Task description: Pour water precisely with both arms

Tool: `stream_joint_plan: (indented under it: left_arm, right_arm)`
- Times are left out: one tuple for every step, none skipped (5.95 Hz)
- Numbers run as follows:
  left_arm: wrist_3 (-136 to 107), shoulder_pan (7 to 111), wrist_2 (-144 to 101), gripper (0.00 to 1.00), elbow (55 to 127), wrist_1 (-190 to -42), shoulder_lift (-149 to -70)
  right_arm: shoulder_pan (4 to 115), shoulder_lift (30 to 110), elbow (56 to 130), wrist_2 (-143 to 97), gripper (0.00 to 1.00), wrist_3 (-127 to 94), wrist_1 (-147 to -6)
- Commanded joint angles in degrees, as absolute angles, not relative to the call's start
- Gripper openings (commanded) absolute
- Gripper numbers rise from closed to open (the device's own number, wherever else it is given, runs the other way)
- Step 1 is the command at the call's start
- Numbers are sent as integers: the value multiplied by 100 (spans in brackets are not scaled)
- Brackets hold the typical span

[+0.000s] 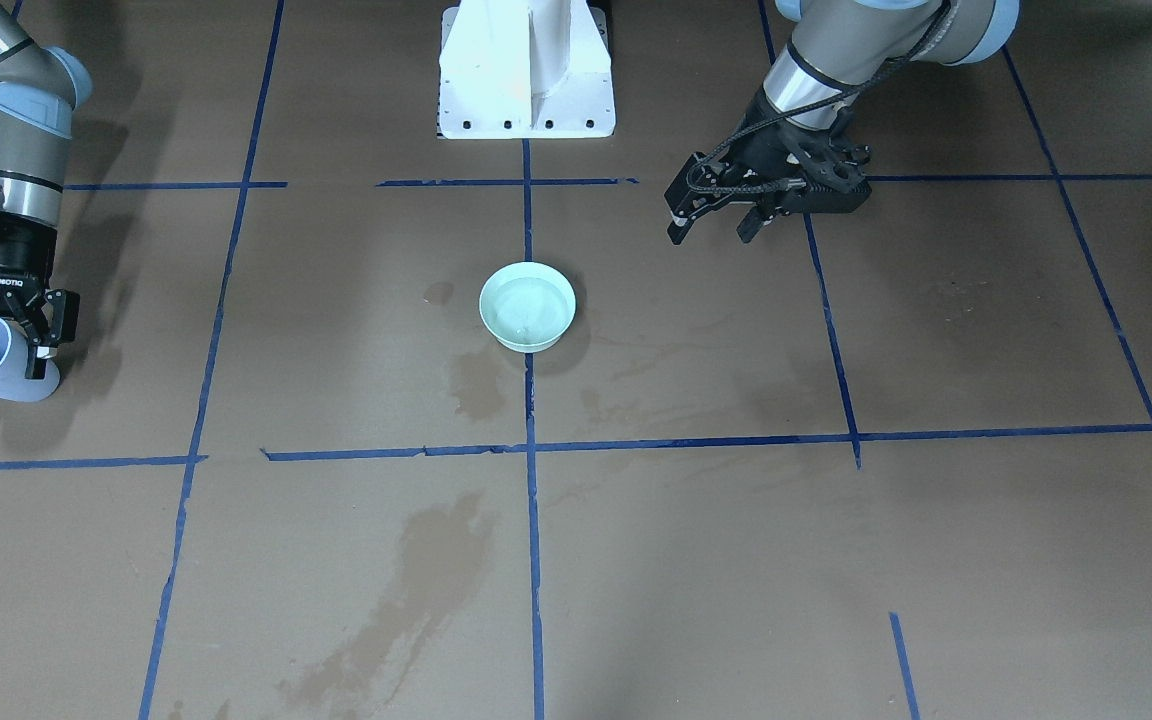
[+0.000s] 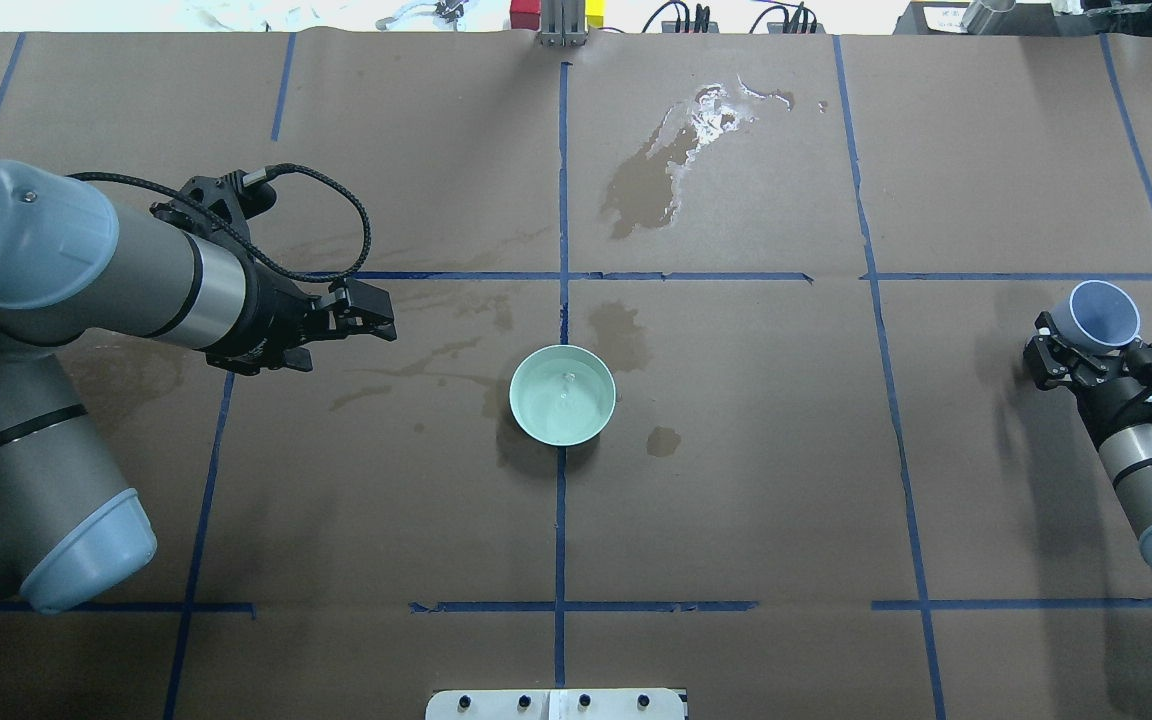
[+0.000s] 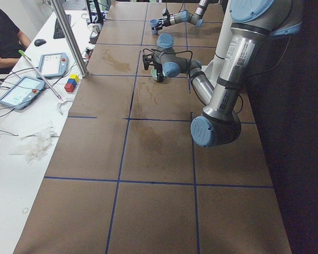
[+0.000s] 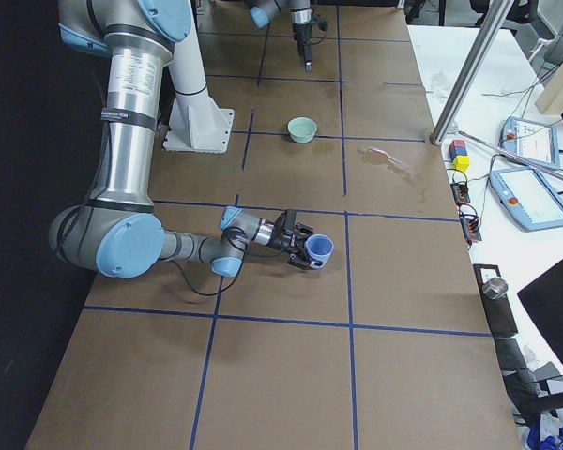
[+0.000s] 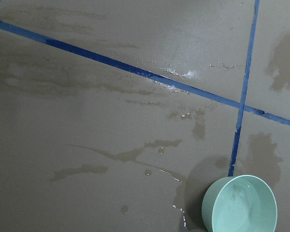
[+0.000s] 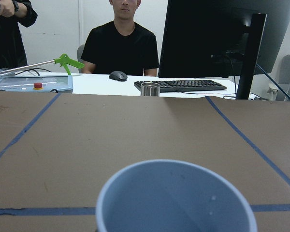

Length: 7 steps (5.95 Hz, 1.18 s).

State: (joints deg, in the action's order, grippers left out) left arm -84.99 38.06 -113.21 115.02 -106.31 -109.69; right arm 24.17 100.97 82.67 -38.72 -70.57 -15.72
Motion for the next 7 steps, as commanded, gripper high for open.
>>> stream_joint_plan:
  left_arm:
    - [-8499,3806,-11320,100,11505,-10635,-10977]
    - [-8499,3806,-11320,100,11496,-10635,-10969]
    - [-8499,3806,-11320,100,11496,-10626,-10969]
    - [-8499,3797,-11320,100,11487,-10626,-10969]
    - [-8499,3797,-11320,100,11487,-10626,-10969]
    - [-8499,3797,-11320,100,11487,-10626,-10969]
    - [-8499,3797,-11320,100,11479,-10626,-10969]
  right_arm:
    - [2426,10099,8253,-3876,99,-7084,-1521]
    - [2417,10142,8114,-3876,100,-7075,-1225]
    - [2426,10143,8095,-3885,100,-6997,-1048]
    - [2452,10160,8173,-4007,100,-6926,-1029]
    - [2513,10169,8348,-4008,100,-6874,-1028]
    - [2566,10204,8367,-4025,100,-6751,-1028]
    - [2627,10239,8393,-4051,100,-6733,-1020]
